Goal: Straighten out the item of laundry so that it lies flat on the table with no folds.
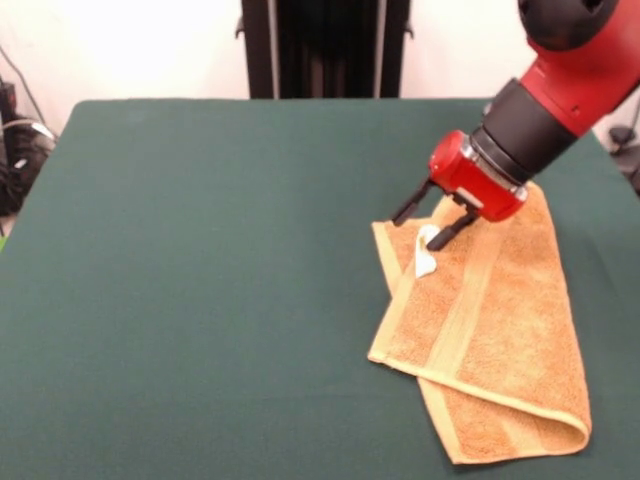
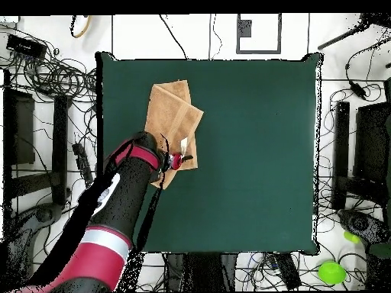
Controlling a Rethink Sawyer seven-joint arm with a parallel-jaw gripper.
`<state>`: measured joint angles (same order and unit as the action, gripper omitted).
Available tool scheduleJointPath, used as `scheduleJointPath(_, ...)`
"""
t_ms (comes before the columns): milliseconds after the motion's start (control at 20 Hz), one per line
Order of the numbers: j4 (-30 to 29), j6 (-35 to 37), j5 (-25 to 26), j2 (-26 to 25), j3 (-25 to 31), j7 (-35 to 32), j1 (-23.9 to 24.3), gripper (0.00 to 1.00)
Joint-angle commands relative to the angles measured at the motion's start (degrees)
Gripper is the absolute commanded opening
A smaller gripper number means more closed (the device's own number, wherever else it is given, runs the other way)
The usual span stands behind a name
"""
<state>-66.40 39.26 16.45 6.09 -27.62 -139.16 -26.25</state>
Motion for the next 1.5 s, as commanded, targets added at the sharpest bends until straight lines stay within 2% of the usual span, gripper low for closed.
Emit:
scheduleJointPath(50,-5.2,-7.1,-5.0,-3.0,5.8,-15.6,-1.4,1.0)
scheduleJointPath(500,-5.8,-7.7,-7.2,-2.1,6.1,-14.7,-1.1,1.0)
scheduleJointPath(550,-5.9,-8.2,-7.4,-2.0,6.2,-14.6,-1.0,0.0)
scheduleJointPath(1050,-4.5,-6.9,-8.8,-3.2,4.9,-14.0,-2.0,0.0)
scheduleJointPath(1500,4.0,4.3,-13.0,-4.6,4.8,-13.6,-3.2,0.0)
